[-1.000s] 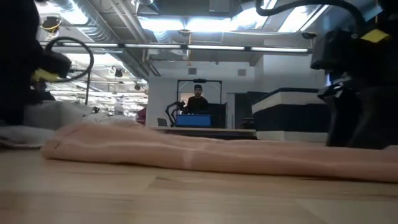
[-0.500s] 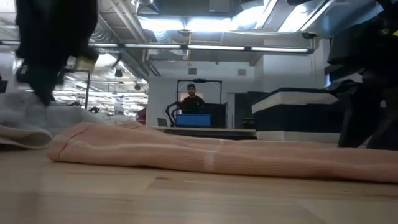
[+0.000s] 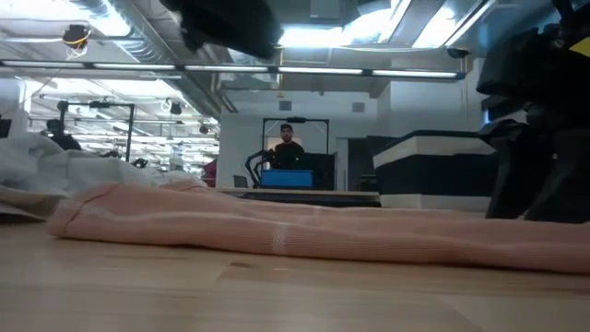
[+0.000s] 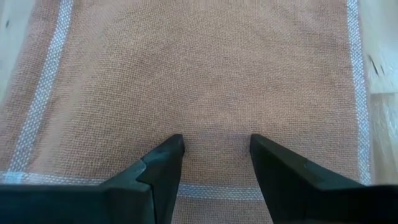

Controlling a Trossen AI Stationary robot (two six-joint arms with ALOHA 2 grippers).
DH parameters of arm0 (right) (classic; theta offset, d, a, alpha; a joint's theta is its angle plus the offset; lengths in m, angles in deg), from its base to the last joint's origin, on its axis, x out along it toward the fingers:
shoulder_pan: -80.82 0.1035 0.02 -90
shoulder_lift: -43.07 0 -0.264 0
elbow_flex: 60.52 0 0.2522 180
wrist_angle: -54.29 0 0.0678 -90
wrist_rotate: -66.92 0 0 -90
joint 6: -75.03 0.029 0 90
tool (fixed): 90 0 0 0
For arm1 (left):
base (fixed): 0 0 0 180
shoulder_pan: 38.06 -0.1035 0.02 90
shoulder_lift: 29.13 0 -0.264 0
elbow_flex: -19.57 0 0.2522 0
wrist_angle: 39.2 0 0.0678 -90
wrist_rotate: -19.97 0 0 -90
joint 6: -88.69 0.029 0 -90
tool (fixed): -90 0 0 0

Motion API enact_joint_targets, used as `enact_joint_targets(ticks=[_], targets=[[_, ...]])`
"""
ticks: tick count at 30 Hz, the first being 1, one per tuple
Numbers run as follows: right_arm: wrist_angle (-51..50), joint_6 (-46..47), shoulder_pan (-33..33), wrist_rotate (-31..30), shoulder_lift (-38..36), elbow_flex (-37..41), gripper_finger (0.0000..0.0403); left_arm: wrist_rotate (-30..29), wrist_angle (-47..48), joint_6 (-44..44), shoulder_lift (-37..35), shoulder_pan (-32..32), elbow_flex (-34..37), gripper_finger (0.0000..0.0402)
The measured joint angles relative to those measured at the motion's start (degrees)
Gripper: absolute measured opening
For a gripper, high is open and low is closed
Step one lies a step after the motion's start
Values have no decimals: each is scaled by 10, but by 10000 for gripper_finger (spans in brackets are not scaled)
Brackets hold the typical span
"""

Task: Fold towel
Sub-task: Fold the brown towel

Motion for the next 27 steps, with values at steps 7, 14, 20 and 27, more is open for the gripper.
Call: enact_joint_targets(ticks=[7, 14, 20, 27], targets=[[14, -13, 0, -6, 0, 0, 193, 5, 115, -62, 116, -22, 1, 131], [18, -25, 0, -8, 0, 0, 193, 69, 216, -159, 142, -32, 0, 131], [16, -26, 0, -11, 0, -1, 193, 124, 284, -271, 139, -19, -2, 131], [-64, -33, 5, 3, -64, -38, 193, 150, 282, -249, 106, 2, -30, 131]])
